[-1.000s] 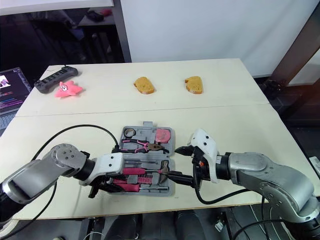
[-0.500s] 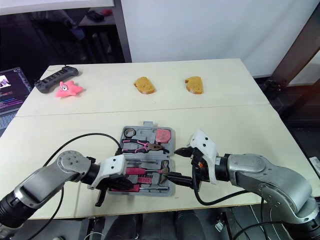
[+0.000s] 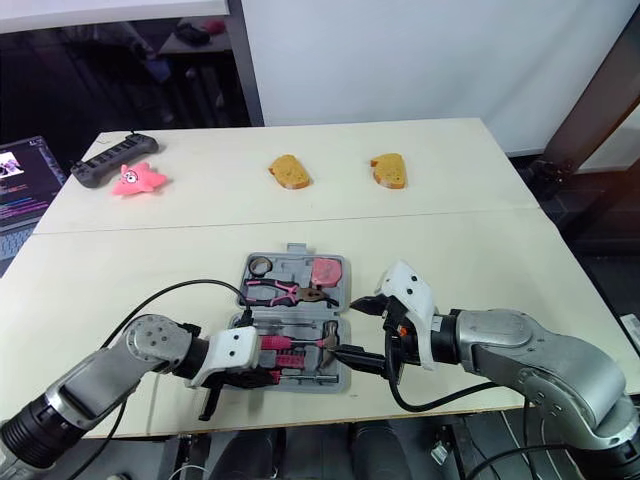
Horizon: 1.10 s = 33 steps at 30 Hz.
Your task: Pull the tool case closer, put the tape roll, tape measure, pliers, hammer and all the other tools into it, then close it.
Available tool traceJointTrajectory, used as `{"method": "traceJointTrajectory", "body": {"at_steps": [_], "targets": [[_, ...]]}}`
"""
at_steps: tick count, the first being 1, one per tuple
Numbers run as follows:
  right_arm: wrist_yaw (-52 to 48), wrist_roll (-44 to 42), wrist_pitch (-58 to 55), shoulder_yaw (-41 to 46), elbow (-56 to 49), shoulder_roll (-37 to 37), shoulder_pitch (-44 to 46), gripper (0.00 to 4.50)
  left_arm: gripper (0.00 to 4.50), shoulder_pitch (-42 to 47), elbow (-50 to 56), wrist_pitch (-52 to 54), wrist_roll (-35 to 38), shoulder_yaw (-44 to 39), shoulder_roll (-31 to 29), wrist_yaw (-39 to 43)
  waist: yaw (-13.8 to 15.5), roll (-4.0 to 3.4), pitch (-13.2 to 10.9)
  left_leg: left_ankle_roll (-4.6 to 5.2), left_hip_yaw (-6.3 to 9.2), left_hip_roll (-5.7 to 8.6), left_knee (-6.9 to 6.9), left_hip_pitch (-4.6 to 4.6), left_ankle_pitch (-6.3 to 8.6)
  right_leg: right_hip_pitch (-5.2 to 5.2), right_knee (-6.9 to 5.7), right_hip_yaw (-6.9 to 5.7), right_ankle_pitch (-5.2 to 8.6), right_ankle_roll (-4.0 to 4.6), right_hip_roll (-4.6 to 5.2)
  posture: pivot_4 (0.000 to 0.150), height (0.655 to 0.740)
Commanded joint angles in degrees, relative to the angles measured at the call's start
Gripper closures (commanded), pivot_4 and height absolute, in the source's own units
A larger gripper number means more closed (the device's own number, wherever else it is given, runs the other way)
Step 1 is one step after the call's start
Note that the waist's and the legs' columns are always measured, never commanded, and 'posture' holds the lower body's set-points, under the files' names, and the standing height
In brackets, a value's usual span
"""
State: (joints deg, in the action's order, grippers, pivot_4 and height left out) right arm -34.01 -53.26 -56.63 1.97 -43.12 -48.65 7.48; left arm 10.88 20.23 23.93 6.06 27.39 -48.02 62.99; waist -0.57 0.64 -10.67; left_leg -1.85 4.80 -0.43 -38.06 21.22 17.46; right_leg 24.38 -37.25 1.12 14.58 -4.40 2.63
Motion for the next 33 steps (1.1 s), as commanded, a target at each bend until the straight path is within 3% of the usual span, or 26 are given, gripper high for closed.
{"method": "traceJointTrajectory", "body": {"at_steps": [1,9,15,18,22,23,25,31,33], "targets": [[0.16,-1.17,0.15,1.57,-2.08,-0.50,-0.03,0.00,4.43,-1.58,-5.23,0.49,-4.54,2.54,0.33,-1.53,0.03,-0.23,0.19,0.01,0.00,0.01,0.00,-0.05,0.01,-0.06,0.01,0.00,0.00,0.00,0.00,0.150,0.7400],[0.15,-1.12,0.02,1.55,-2.04,-0.43,-0.34,0.00,4.43,-1.66,-4.36,2.87,0.48,-1.33,0.62,1.14,-0.16,-0.56,0.42,0.50,-0.02,0.01,0.05,-1.06,0.29,-1.10,0.20,0.01,0.25,0.06,-0.02,0.150,0.7400],[2.93,2.78,-2.48,-2.42,1.12,0.03,2.48,0.00,4.43,-2.08,-2.41,3.73,15.78,-17.45,-2.71,8.07,-0.37,-0.46,0.33,0.50,0.00,-0.08,0.05,-0.87,0.29,-0.81,0.07,0.01,0.16,-0.05,-0.11,0.150,0.7400],[5.33,6.57,-5.70,-7.67,4.41,0.81,4.94,0.00,4.43,-1.32,-10.72,3.57,14.80,-23.24,-5.57,6.93,-0.39,-0.45,0.33,0.50,0.00,-0.07,0.04,-0.86,0.28,-0.81,0.10,0.00,0.17,-0.03,-0.09,0.150,0.7400],[7.95,12.46,-8.70,-13.31,10.81,2.24,8.77,0.00,4.43,2.05,-20.59,1.78,10.35,-23.28,-4.61,2.65,-0.36,-0.46,0.33,0.50,-0.03,-0.04,0.06,-0.82,0.29,-0.74,0.11,0.01,0.23,0.07,-0.07,0.150,0.7400],[8.23,14.61,-9.08,-15.18,13.04,2.35,10.20,0.57,4.50,3.42,-23.81,0.05,8.71,-22.90,-3.62,1.32,-0.23,-0.45,0.32,0.50,-0.03,-0.02,0.06,-0.80,0.29,-0.74,0.13,0.01,0.19,-0.01,-0.04,0.150,0.7400],[7.79,19.09,-8.43,-19.04,16.61,1.73,13.08,1.30,4.50,5.26,-28.71,-3.17,5.75,-21.57,-1.61,-0.32,-0.08,-0.43,0.31,0.49,-0.03,0.03,0.05,-0.75,0.28,-0.72,0.15,0.01,0.16,-0.05,0.00,0.150,0.7400],[2.83,29.19,-2.35,-27.56,25.35,2.10,17.62,4.45,4.50,9.60,-36.60,-7.78,-0.35,-16.49,6.62,-4.24,-0.15,-0.42,0.31,0.49,-0.03,0.05,0.06,-0.64,0.28,-0.60,0.12,0.01,0.14,-0.09,0.02,0.150,0.7400],[1.22,31.02,-1.55,-29.35,27.11,3.13,18.51,4.48,4.50,9.76,-36.48,-7.64,-1.35,-15.23,8.45,-4.51,-0.19,-0.44,0.32,0.49,-0.01,0.04,0.06,-0.62,0.28,-0.56,0.06,0.00,0.13,-0.08,0.02,0.150,0.7400]]}}
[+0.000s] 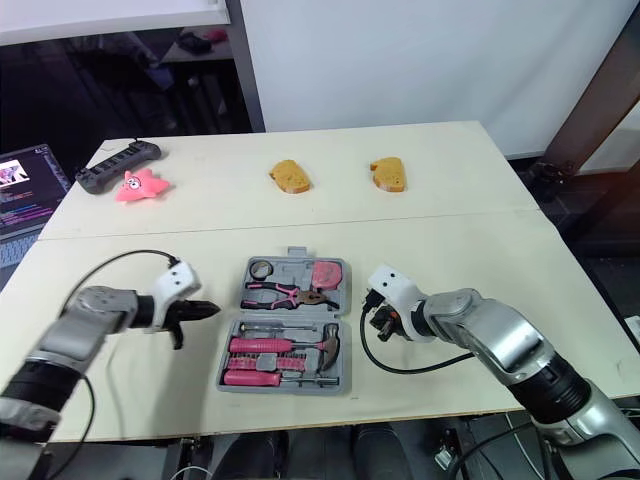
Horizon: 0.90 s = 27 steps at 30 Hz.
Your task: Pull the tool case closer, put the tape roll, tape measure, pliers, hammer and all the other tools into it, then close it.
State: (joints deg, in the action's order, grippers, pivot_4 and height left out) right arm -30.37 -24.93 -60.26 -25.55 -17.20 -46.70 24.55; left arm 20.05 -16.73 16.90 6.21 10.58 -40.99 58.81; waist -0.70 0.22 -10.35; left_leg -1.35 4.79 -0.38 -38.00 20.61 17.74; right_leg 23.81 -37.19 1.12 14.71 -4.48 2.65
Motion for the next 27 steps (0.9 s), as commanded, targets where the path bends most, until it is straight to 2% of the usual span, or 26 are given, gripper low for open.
{"method": "traceJointTrajectory", "body": {"at_steps": [1,7,15,19,27], "targets": [[-3.02,3.64,2.39,-2.55,2.22,1.89,1.92,4.48,4.50,0.54,0.50,0.13,-2.26,2.31,2.19,-0.77,-0.08,-0.05,0.02,0.00,0.00,0.00,0.00,-0.01,0.00,0.01,-0.02,0.01,-0.01,0.01,0.00,0.150,0.7400],[-5.70,7.43,3.09,-5.70,5.73,8.23,5.72,4.48,4.50,-2.45,4.64,1.67,-5.10,5.26,3.56,-0.42,-0.17,-0.17,0.10,0.00,-0.01,0.00,0.00,-0.23,0.00,-0.17,-0.01,0.03,0.00,0.00,-0.01,0.150,0.7400],[-7.28,7.48,-0.49,-7.31,0.14,13.84,6.08,4.48,4.50,-10.28,15.46,6.09,-3.82,5.33,2.29,0.61,-0.30,-0.18,0.11,0.01,0.01,0.02,0.02,-0.18,0.02,-0.16,0.03,0.02,0.00,-0.01,0.07,0.150,0.7400],[-7.81,8.15,-2.18,-8.84,-2.64,13.89,4.58,4.48,4.50,-15.28,20.70,8.38,-2.69,5.12,1.09,0.96,-0.80,-0.28,0.17,0.06,0.00,0.00,0.14,-0.27,0.05,-0.14,0.02,0.05,0.01,0.01,0.03,0.150,0.7400],[-7.24,8.25,-5.85,-8.31,-8.00,13.97,0.52,4.48,4.50,-20.27,23.82,9.22,-3.69,3.91,0.64,-0.82,-0.91,-0.47,0.39,0.11,-0.01,0.00,0.15,-0.30,0.08,-0.16,0.04,0.05,0.02,0.02,0.02,0.150,0.7400]]}}
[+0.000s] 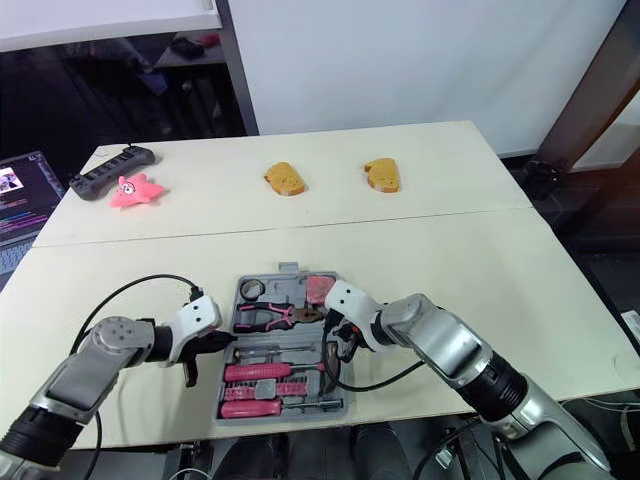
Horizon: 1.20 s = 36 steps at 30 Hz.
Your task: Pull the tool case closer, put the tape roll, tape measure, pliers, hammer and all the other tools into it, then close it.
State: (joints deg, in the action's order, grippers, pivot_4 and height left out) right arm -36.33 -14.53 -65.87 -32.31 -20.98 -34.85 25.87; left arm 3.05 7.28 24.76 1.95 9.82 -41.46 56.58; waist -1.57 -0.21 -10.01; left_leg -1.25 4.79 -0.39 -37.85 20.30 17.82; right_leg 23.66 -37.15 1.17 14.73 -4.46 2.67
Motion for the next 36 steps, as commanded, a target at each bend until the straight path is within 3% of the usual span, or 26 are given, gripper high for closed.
{"method": "traceJointTrajectory", "body": {"at_steps": [1,21,36], "targets": [[-1.34,-2.37,-0.69,-1.34,-4.78,2.18,-1.13,4.48,4.50,-3.35,-0.06,1.59,0.55,4.59,1.20,1.20,-0.09,-0.10,0.10,0.01,0.00,0.00,0.00,-0.01,0.00,-0.01,0.00,0.00,0.00,0.00,0.00,0.150,0.7400],[-1.50,1.44,3.36,-0.14,1.83,4.07,1.52,4.48,4.50,-7.95,4.07,5.16,1.62,1.64,-0.73,-0.36,-1.16,-0.27,0.26,0.02,0.00,-0.02,0.17,-0.12,0.01,-0.01,0.04,0.04,0.03,0.02,-0.04,0.150,0.7400],[-2.87,2.15,3.03,0.05,2.17,3.55,1.44,4.48,4.50,-2.93,-0.58,3.36,0.99,2.44,0.90,-0.51,-0.82,-0.28,0.26,0.00,0.02,0.00,0.23,-0.14,0.00,-0.03,0.06,0.04,0.04,0.03,-0.02,0.150,0.7400]]}}
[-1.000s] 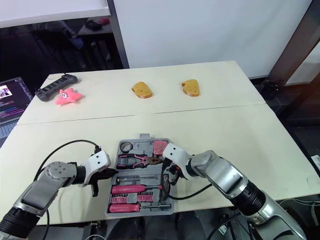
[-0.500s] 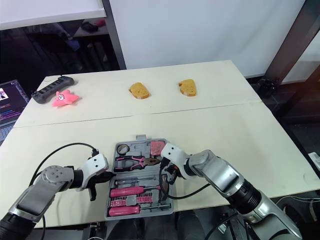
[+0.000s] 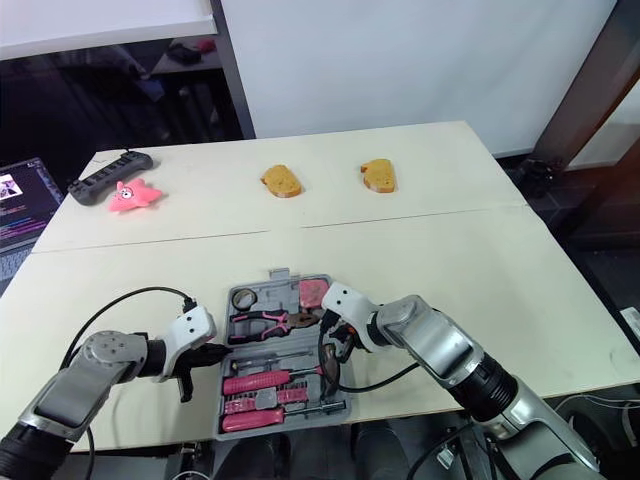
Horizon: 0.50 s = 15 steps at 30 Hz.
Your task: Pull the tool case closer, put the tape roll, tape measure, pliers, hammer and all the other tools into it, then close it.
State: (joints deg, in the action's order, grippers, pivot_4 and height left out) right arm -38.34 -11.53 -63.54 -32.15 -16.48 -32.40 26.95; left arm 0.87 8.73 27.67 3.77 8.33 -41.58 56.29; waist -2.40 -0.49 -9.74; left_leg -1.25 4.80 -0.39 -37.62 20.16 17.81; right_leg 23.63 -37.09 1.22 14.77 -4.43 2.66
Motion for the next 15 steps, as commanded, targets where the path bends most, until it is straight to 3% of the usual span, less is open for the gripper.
{"method": "traceJointTrajectory", "body": {"at_steps": [1,15], "targets": [[-0.88,-0.85,0.53,-0.09,-2.41,1.07,0.33,4.48,4.50,-0.89,-2.05,0.30,-0.90,4.00,0.98,-0.16,0.01,0.00,0.00,0.00,0.00,0.00,0.00,0.00,0.00,0.00,0.00,0.00,0.00,0.00,0.00,0.150,0.7400],[-1.79,-1.86,-3.25,-0.21,-5.20,-0.59,-1.32,4.48,4.50,-0.44,-2.60,-0.57,-1.12,4.31,1.35,-0.39,0.52,-0.01,0.00,0.00,0.03,0.02,0.01,0.06,0.00,0.00,0.08,-0.03,0.01,-0.01,0.04,0.150,0.7400]]}}
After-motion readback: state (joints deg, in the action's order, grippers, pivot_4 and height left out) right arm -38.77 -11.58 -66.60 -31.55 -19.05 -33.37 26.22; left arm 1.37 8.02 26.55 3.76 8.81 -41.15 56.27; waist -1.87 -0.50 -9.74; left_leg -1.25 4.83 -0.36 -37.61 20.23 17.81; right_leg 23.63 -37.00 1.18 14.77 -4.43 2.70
